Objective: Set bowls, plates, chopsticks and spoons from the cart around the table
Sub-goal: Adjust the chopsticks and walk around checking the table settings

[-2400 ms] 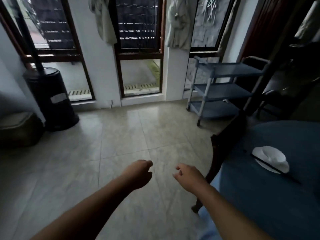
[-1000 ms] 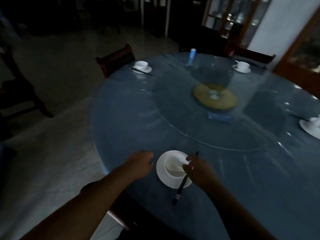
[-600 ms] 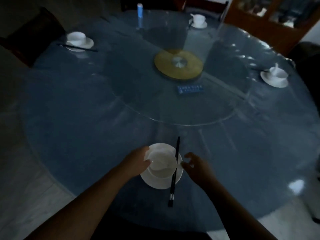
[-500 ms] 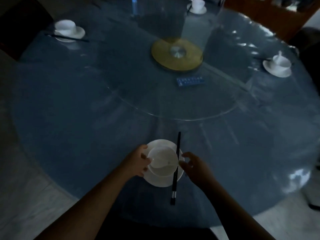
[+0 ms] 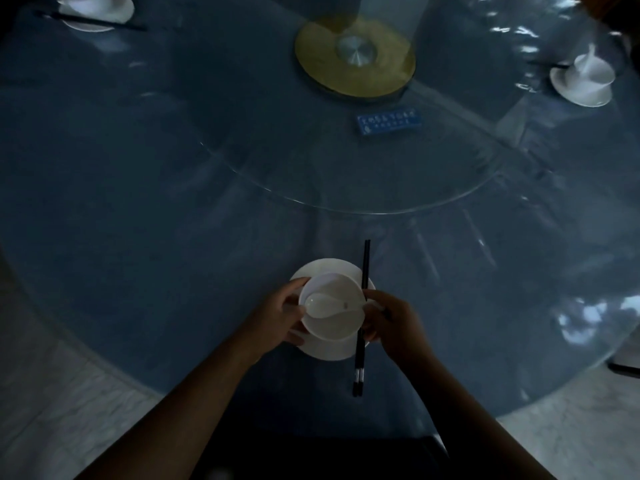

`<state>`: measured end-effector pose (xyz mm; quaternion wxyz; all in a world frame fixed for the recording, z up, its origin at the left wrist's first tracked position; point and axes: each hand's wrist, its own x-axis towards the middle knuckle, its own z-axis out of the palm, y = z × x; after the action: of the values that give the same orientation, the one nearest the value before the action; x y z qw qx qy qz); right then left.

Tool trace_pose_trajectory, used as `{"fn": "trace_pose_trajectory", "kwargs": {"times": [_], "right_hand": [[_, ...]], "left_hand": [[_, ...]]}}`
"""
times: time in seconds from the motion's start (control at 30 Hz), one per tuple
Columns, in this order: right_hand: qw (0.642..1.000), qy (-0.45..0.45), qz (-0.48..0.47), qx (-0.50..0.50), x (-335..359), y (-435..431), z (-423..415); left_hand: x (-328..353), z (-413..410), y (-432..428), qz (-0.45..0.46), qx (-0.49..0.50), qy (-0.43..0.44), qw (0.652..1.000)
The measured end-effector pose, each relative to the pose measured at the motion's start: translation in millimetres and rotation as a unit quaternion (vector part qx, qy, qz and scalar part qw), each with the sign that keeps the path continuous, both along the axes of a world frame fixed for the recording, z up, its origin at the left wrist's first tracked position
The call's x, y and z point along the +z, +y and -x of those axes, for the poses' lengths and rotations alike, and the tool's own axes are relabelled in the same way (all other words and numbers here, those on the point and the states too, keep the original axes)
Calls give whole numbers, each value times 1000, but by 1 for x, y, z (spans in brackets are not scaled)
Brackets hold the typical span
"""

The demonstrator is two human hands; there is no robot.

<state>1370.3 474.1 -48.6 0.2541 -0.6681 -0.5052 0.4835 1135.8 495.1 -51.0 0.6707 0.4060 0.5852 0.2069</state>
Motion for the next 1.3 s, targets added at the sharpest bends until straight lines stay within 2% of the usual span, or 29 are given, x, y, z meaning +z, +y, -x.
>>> {"fn": "trace_pose_trajectory", "kwargs": {"times": [0.23, 0.37, 0.5, 0.67, 0.77, 0.9, 1.03, 1.3], "right_hand": [[1000, -6, -10, 2, 3, -2, 0], [1000, 9, 6, -12, 4, -3, -1], [999, 11, -10, -31, 8, -3, -9], [989, 12, 34, -144, -3, 18, -29], [990, -10, 79, -117, -14, 37, -36], [992, -45, 102, -56, -19, 62, -34], [990, -58, 123, -29, -21, 81, -30], [989, -71, 128, -22, -30, 100, -23]], "left_hand": [[-2, 1, -3, 1, 9, -8, 1000], [3, 0, -8, 0, 13, 17, 1000], [8, 4, -23, 11, 64, 38, 997], [12, 2, -70, 164, 110, -76, 977], [9, -13, -92, 261, 75, -131, 954], [2, -33, -109, 340, 66, -199, 917], [-4, -41, -110, 375, 75, -248, 890], [-6, -45, -104, 381, 79, -289, 875]]}}
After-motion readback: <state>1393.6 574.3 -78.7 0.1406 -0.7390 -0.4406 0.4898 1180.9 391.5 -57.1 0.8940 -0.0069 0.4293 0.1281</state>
